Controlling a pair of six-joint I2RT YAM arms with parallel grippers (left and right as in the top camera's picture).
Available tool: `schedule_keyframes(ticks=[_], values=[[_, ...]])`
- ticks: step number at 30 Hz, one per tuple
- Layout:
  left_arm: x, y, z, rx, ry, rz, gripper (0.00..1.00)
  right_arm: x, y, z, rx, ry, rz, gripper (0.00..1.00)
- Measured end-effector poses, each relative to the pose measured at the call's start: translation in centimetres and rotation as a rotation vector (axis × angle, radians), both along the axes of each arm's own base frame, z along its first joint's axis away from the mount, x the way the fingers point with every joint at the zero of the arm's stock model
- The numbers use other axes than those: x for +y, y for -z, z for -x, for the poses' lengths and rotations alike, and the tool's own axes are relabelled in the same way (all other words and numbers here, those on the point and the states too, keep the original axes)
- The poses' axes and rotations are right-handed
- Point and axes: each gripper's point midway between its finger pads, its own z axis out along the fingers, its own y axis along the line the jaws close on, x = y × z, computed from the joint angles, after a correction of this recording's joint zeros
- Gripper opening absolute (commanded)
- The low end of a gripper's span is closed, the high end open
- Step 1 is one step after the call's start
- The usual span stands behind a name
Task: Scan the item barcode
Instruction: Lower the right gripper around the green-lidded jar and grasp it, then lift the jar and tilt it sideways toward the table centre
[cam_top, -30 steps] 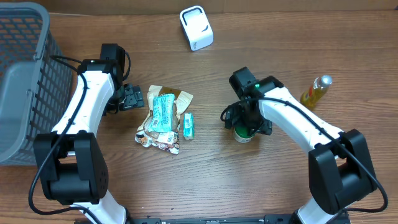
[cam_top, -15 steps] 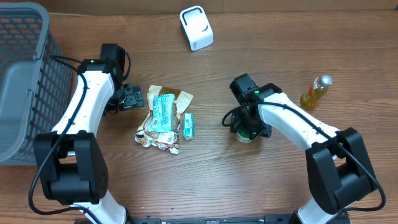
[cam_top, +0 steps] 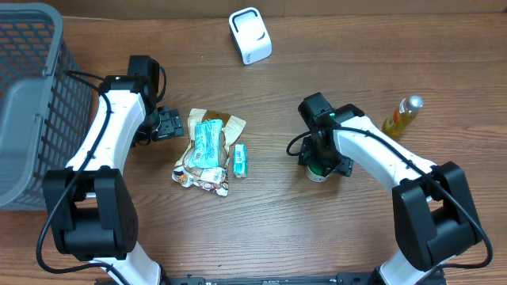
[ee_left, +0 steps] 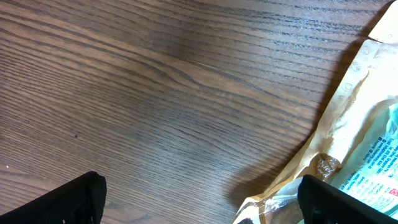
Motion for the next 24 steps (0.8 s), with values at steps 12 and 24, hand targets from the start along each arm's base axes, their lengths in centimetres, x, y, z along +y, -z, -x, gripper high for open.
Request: schedule_keyframes(ticks=[12,24], values=[[0.00,0.00,0.00,0.000,0.000,0.000,0.99,-0.02,0.02,0.07,0.006,0.024,-0.010,0.77],[0.00,0.00,0.00,0.000,0.000,0.000,1.00,0.26,0.04,0.24,0.013,0.043,-0.027,0.75]])
